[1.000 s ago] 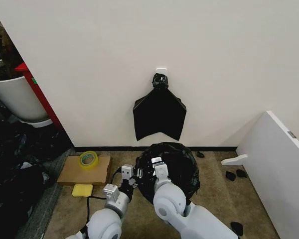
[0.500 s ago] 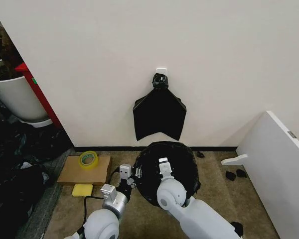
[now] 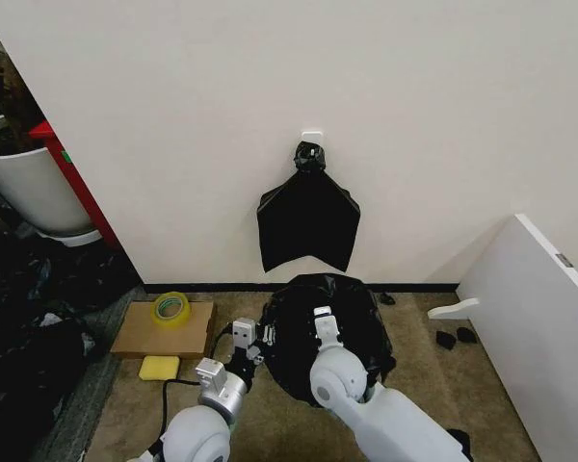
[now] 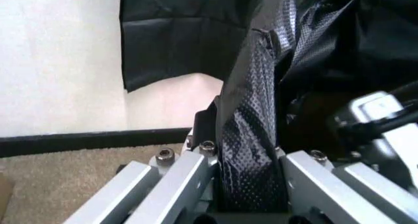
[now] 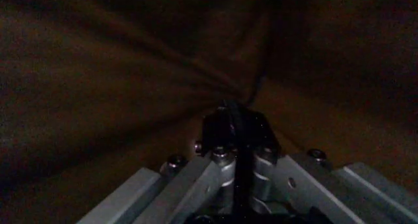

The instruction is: Place the garbage bag over the trash bin.

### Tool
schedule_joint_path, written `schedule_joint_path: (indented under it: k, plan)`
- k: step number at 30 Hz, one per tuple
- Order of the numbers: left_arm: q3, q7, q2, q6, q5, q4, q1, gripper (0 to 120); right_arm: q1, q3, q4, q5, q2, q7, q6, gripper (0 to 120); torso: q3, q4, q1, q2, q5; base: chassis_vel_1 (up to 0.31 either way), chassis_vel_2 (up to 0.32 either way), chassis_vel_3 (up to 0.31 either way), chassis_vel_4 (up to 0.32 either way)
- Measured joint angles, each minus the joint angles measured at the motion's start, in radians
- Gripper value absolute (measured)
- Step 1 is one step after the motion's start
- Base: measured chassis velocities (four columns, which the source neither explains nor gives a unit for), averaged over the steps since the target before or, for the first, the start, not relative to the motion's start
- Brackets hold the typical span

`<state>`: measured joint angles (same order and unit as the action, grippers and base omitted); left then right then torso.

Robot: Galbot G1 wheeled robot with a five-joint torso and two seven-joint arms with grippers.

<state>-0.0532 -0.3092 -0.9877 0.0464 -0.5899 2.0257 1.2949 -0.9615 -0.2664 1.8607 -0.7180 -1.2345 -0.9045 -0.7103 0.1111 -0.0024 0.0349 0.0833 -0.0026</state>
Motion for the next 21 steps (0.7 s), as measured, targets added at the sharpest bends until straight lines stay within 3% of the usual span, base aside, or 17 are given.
schedule_joint_path:
  k: [12,21]
  plan:
    - [0.005,0.055,0.010,0.004,0.029,0.017,0.014,1,0.042,0.013,-0.079,0.035,-0.019,0.049,0.050,0,0.000,0.0001,0.000,0.000,0.0001,0.000,0.000,0.000,0.000]
    - [0.006,0.065,0.010,0.008,0.038,0.017,0.015,1,0.008,0.007,-0.048,0.022,0.003,0.044,0.006,0,0.000,-0.0001,0.000,0.000,0.0001,0.000,0.000,0.000,0.000]
